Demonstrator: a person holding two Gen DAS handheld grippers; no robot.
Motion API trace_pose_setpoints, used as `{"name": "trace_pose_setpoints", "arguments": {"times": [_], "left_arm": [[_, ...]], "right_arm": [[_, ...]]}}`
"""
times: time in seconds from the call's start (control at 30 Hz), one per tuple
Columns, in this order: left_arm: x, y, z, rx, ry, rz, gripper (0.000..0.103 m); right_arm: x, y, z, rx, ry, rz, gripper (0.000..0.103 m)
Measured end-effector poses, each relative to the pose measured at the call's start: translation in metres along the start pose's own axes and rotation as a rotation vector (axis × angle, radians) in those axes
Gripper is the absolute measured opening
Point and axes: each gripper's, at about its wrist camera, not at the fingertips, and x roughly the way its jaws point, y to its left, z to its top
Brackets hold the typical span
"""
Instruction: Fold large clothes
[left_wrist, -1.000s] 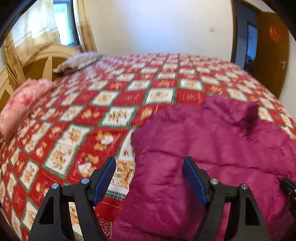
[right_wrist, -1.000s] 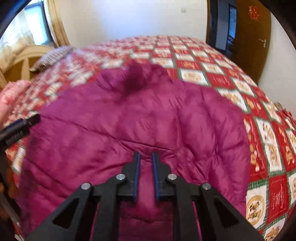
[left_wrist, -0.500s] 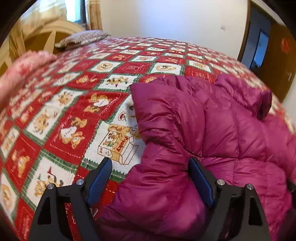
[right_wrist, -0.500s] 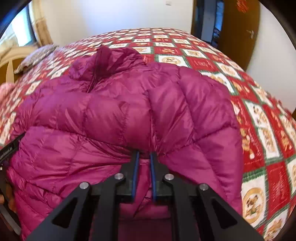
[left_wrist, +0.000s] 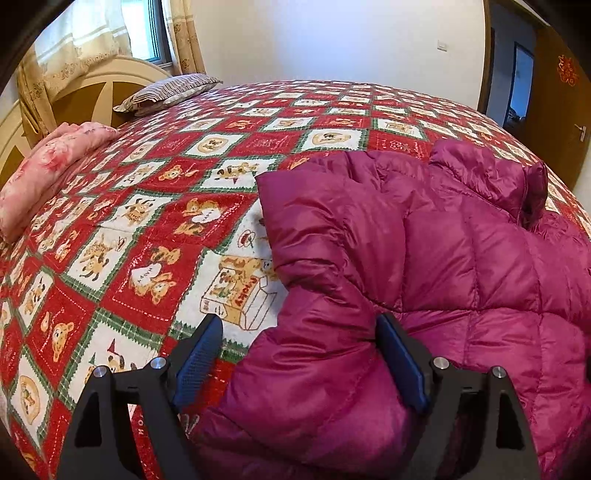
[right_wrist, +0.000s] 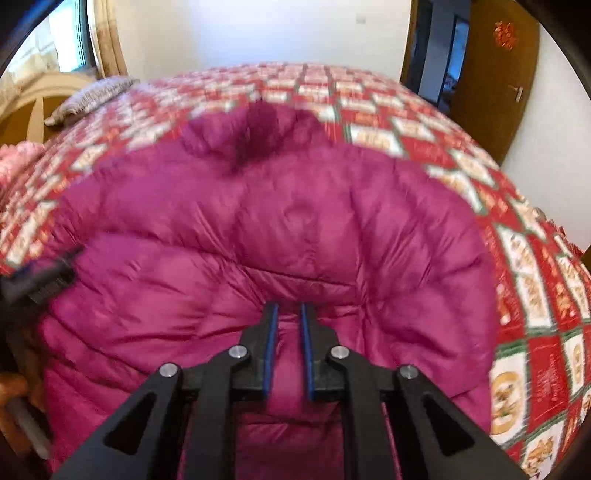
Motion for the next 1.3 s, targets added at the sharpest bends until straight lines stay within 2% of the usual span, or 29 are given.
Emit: {"name": "trace_pose_setpoints", "arguments": {"times": [0.1,0.2,0.23,0.3,0.33,0.37,0.43,0.5,0.63,0.77,0.87,0.9,0.93,0.97,1.0,1.13,1.2,1.3], "left_arm": [[0.001,0.004,0.000,-0.020,0.010,-0.033,0.085],[-0.001,0.013,0.005,-0.034,0.047,-0.108,0.085],[-0.003,0.015,0.008,-0.032,0.054,-0.117,0.085],[-0.011,0.019,0.021,-0.045,0.038,-0.135,0.085],[-0.014,0.021,0.030,-0.063,0.019,-0.146,0.085],[-0.016,0.021,0.037,-0.080,0.005,-0.152,0.085],[-0.016,0.017,0.051,-0.097,-0.021,-0.160,0.085],[-0.009,0.009,0.058,-0.095,-0.039,-0.150,0.085],[0.023,-0.014,0.048,-0.057,0.014,-0.107,0.085],[0.025,-0.029,0.037,-0.009,-0.009,-0.023,0.085],[0.025,-0.031,0.036,0.004,-0.005,-0.015,0.085],[0.026,-0.028,0.036,-0.006,-0.002,-0.027,0.085],[0.027,-0.025,0.036,-0.019,0.002,-0.042,0.086],[0.027,-0.023,0.036,-0.029,0.005,-0.052,0.086],[0.029,-0.021,0.036,-0.040,0.010,-0.062,0.087],[0.029,-0.023,0.036,-0.040,0.013,-0.058,0.088],[0.030,-0.023,0.036,-0.042,0.015,-0.063,0.088],[0.030,-0.022,0.037,-0.051,0.018,-0.076,0.088]], "right_arm": [[-0.001,0.002,-0.005,-0.032,-0.020,-0.006,0.013],[-0.004,-0.004,0.006,-0.025,0.034,0.032,0.016],[-0.007,-0.008,0.012,0.001,0.044,0.058,0.020],[-0.017,-0.021,0.029,0.075,0.023,0.109,0.046],[-0.021,-0.027,0.042,0.116,0.002,0.133,0.052],[-0.022,-0.031,0.054,0.150,-0.009,0.156,0.056],[-0.018,-0.038,0.084,0.233,-0.012,0.214,0.056],[-0.007,-0.041,0.120,0.319,-0.001,0.284,0.056],[0.038,-0.039,0.182,0.445,0.097,0.286,0.068],[0.080,-0.025,0.204,0.488,0.189,0.280,0.070],[0.107,-0.016,0.205,0.468,0.249,0.234,0.070],[0.112,-0.015,0.202,0.455,0.268,0.232,0.063],[0.115,-0.015,0.195,0.440,0.291,0.232,0.052],[0.115,-0.016,0.190,0.434,0.296,0.232,0.027],[0.114,-0.020,0.187,0.430,0.299,0.237,0.019],[0.084,-0.040,0.168,0.398,0.234,0.197,0.015],[0.068,-0.048,0.148,0.397,0.217,0.184,0.015],[0.067,-0.055,0.115,0.406,0.219,0.154,0.013]]}}
